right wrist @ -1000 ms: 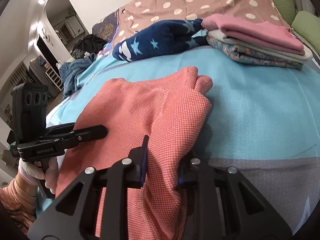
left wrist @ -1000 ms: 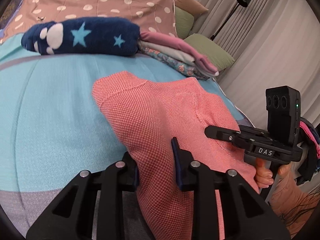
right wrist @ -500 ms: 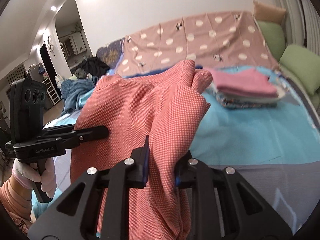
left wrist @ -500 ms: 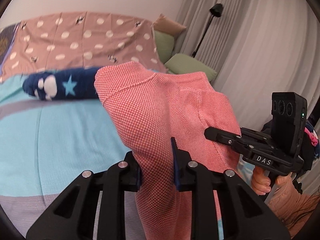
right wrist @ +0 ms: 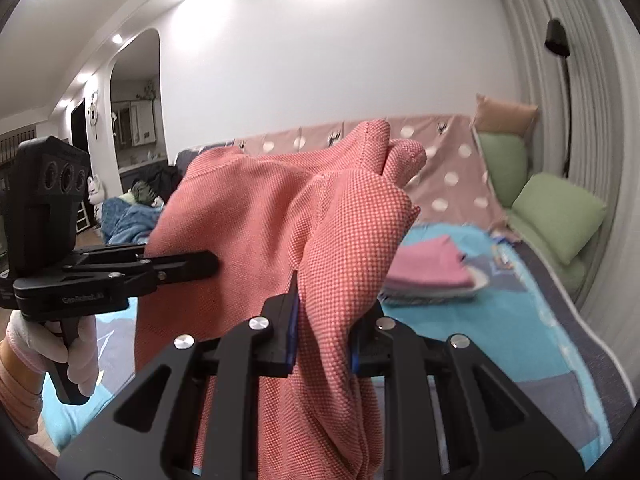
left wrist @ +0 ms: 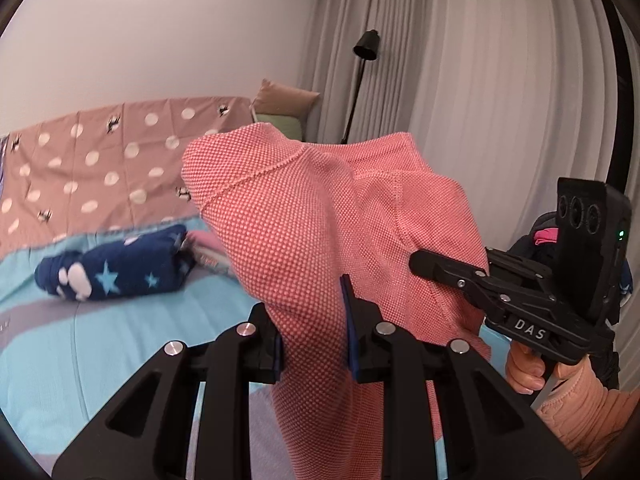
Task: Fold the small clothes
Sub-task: 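Grasp the folded shirt with the left tool while the right tool grasps it, lifting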
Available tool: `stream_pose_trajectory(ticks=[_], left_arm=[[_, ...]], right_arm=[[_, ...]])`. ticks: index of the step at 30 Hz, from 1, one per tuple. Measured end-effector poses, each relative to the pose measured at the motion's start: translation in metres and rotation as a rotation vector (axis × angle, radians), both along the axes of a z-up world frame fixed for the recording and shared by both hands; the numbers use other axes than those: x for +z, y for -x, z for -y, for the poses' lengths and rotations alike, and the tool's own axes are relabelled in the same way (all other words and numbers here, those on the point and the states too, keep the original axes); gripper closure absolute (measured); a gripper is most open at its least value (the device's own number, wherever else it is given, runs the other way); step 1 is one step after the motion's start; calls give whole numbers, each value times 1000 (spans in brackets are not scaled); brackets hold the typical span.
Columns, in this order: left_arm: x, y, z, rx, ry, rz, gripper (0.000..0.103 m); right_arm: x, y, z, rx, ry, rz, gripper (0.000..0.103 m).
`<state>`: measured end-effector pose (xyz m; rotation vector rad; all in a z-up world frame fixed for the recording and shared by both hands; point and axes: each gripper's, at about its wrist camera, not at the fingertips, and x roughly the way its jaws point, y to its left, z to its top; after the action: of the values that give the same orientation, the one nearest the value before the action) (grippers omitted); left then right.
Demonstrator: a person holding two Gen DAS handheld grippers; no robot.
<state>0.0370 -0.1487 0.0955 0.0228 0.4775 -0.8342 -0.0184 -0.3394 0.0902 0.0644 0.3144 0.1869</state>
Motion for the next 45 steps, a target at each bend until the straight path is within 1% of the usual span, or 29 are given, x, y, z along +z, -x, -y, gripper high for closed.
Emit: stream_pose_trajectory(ticks=[5, 9, 12, 16, 19, 21, 22, 23, 26, 29, 31, 32, 33, 34, 35, 36, 37, 38, 39, 40, 41, 42, 43, 45], left_arm=[[20, -10, 25, -24, 19, 33, 80], [48, -34, 46, -33, 12, 53, 80], [72, -60, 61, -30, 12, 84, 80], [89, -101, 73, -19, 25, 83, 80], [92, -134, 81, -4, 24, 70, 80], [89, -157, 86, 8, 20, 59, 80], [87, -169, 89, 15, 17, 54, 80], [85, -179, 94, 31, 3, 76, 80], [76, -209, 105, 54, -19, 64, 80], [61, -241, 116, 79, -43, 42, 80], [43, -271, 121, 116, -56, 3, 78], [31, -287, 123, 140, -67, -20, 76], [16, -303, 126, 169, -88, -47, 64], [-13, -326, 130, 221, -140, -106, 55], [-39, -341, 134, 245, -198, -159, 55], [-65, -351, 137, 261, -263, -203, 55], [-88, -360, 139, 280, -332, -230, 55], [-108, -361, 139, 285, -377, -237, 55], [-120, -358, 134, 295, -378, -219, 54], [-127, -355, 128, 285, -361, -218, 52], [-129, -352, 124, 252, -338, -240, 50], [-128, -347, 117, 237, -305, -237, 48], [-127, -346, 115, 232, -297, -241, 47], [-125, -343, 111, 233, -291, -249, 47]], right_arm=[[21, -10, 22, -31, 23, 7, 84], [46, -32, 36, -70, 79, 42, 84], [67, -55, 46, -92, 98, 71, 84], [92, -97, 62, -120, 110, 79, 84], [103, -136, 69, -137, 133, 73, 84], [105, -162, 73, -152, 144, 61, 84], [105, -174, 73, -156, 151, 53, 84], [104, -187, 74, -162, 160, 44, 84], [97, -231, 78, -177, 196, 11, 84], [83, -280, 85, -194, 202, -45, 84], [66, -314, 88, -203, 206, -83, 83], [56, -329, 88, -208, 210, -101, 81], [38, -351, 89, -235, 229, -136, 67], [23, -367, 92, -279, 251, -171, 39], [-4, -389, 96, -359, 283, -234, 31], [-23, -399, 98, -388, 295, -284, 33], [-48, -409, 101, -397, 299, -355, 38], [-78, -415, 104, -387, 290, -425, 40], [-98, -416, 103, -375, 289, -457, 40], [-115, -414, 102, -364, 299, -481, 40], [-130, -409, 101, -349, 303, -483, 40], [-139, -397, 98, -361, 300, -439, 38], [-141, -389, 99, -373, 291, -414, 38], [-137, -378, 104, -375, 240, -414, 38]])
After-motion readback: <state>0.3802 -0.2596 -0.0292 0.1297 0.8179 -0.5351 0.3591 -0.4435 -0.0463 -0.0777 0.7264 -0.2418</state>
